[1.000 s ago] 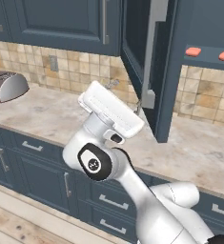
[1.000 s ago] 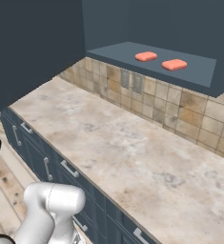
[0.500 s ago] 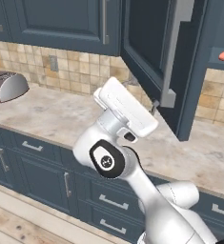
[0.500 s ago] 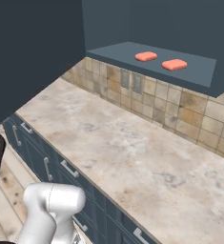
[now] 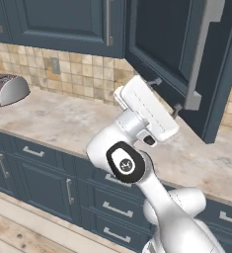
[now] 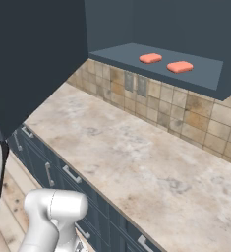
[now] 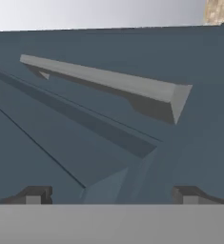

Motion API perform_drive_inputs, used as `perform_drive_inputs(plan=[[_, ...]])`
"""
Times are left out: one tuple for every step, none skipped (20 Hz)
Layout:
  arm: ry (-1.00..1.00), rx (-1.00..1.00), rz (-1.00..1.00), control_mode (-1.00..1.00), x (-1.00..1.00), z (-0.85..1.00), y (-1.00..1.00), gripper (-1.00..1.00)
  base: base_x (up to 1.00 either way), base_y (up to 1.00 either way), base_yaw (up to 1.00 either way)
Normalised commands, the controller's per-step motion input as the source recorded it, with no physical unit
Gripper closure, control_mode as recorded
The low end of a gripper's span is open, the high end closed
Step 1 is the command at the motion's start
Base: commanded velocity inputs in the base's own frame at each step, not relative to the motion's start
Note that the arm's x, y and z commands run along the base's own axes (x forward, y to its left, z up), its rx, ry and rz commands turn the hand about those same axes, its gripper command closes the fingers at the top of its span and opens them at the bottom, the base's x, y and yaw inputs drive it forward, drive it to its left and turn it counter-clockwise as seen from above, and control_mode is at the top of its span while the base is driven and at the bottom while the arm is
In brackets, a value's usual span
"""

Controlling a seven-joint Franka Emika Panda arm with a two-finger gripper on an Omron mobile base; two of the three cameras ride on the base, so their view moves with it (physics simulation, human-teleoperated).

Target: Pick up the bar soap and bar soap from the sink, and place them back in the cabinet, and close the cabinet door.

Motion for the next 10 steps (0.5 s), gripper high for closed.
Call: perform_drive_inputs(plan=[[-0.08, 0.09, 0.06, -1.0, -0.03, 0.06, -0.4, -1.0, 0.0, 0.0, 0.0], [-0.07, 0.08, 0.06, -1.0, -0.03, 0.02, -0.39, -1.0, 0.0, 0.0, 0.0], [-0.06, 0.08, 0.06, -1.0, -0.01, 0.02, -0.39, -1.0, 0.0, 0.0, 0.0], [-0.06, 0.08, 0.07, -1.0, -0.02, 0.01, -0.39, -1.0, 0.0, 0.0, 0.0], [-0.06, 0.08, 0.07, -1.0, -0.02, 0.0, -0.39, -1.0, 0.0, 0.0, 0.0], [-0.06, 0.08, 0.07, -1.0, -0.01, 0.02, -0.39, -1.0, 0.0, 0.0, 0.0], [-0.06, 0.09, 0.07, -1.0, 0.0, 0.03, -0.41, -1.0, 0.0, 0.0, 0.0], [-0.06, 0.09, 0.07, -1.0, 0.0, 0.01, -0.4, -1.0, 0.0, 0.0, 0.0], [-0.06, 0.09, 0.08, -1.0, 0.0, 0.0, -0.4, -1.0, 0.0, 0.0, 0.0], [-0.06, 0.09, 0.08, -1.0, 0.0, 0.0, -0.39, -1.0, 0.0, 0.0, 0.0]])
